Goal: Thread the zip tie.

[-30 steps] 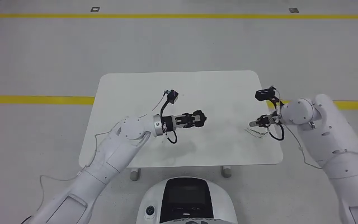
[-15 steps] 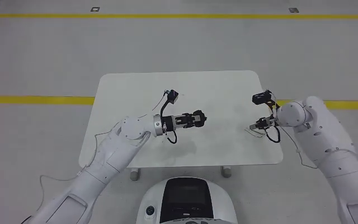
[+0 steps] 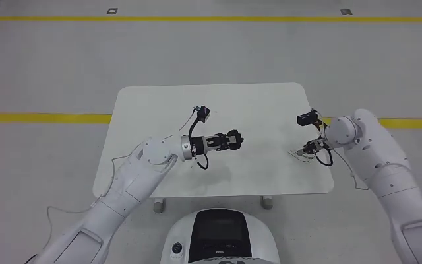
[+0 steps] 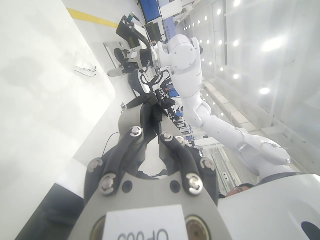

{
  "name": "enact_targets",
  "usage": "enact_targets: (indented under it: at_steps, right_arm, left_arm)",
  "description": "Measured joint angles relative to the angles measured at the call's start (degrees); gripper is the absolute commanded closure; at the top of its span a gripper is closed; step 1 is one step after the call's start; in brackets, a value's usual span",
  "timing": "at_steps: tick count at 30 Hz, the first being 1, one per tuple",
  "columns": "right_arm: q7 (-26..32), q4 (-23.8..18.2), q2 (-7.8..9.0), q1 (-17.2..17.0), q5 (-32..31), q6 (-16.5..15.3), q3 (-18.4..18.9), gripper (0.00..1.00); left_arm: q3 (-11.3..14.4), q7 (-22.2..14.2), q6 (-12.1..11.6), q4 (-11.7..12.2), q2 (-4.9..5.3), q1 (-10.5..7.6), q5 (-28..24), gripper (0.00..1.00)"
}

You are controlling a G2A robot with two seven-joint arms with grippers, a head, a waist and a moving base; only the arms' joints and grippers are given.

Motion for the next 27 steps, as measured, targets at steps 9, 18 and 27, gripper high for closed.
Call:
enact_targets:
  at_steps: [9,18,27]
  right_arm:
    - [0.0,0.2,-0.08,-0.1,-0.3,-0.6,-0.3,0.00]
    - [-2.8,-2.5,1.22,-2.4,-4.0,-4.9,2.5,0.64]
    - [-4.1,-2.5,1.37,-3.6,-4.2,-7.6,2.8,0.91]
  left_arm:
    - [0.0,0.0,0.0,0.0,0.00,0.00,0.0,1.00]
    - [0.0,0.0,0.0,0.0,0.00,0.00,0.0,1.00]
    - [0.0,0.0,0.0,0.0,0.00,0.00,0.0,1.00]
